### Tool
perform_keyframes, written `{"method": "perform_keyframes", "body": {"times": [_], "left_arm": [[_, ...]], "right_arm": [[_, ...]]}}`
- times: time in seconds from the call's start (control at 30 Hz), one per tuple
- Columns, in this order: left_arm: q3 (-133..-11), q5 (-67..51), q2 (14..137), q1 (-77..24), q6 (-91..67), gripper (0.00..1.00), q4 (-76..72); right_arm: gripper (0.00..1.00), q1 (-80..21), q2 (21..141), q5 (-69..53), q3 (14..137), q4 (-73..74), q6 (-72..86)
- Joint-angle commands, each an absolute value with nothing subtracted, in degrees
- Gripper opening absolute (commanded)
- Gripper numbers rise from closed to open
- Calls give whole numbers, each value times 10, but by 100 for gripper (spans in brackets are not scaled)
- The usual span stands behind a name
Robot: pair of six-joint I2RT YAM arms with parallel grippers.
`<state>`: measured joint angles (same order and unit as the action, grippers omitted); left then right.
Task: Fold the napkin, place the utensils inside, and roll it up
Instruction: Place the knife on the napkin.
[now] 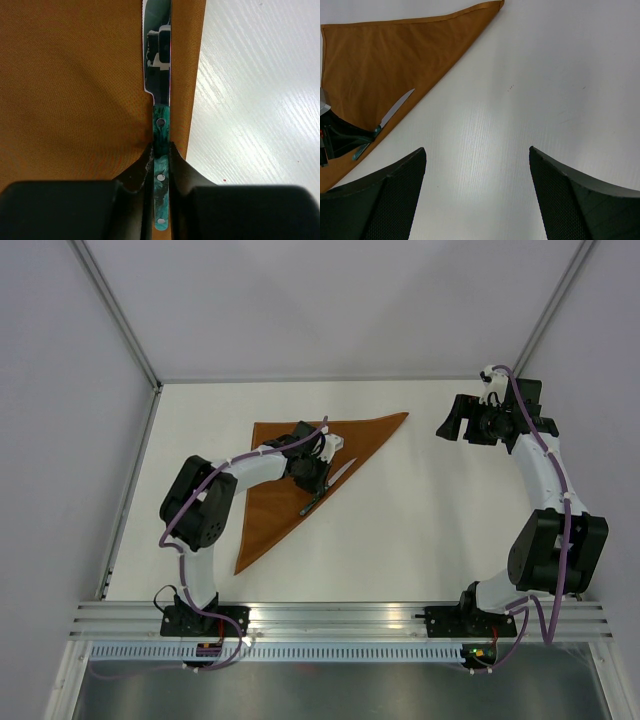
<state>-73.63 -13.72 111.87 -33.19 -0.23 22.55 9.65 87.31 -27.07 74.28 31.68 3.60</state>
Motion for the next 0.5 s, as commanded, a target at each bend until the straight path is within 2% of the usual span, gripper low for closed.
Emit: {"method": "perform_keyframes", "body": {"times": [0.0, 0.2, 0.47], "left_arm": [[-736, -154, 1117, -334, -18, 19, 208], [-739, -157, 1114, -334, -19, 30, 208], [-742, -149, 1094, -334, -21, 36, 208]], "right_arm": [[88, 97, 877, -259, 741, 312, 40], [88, 97, 876, -259, 741, 312, 40], [89, 98, 875, -259, 741, 312, 40]]}}
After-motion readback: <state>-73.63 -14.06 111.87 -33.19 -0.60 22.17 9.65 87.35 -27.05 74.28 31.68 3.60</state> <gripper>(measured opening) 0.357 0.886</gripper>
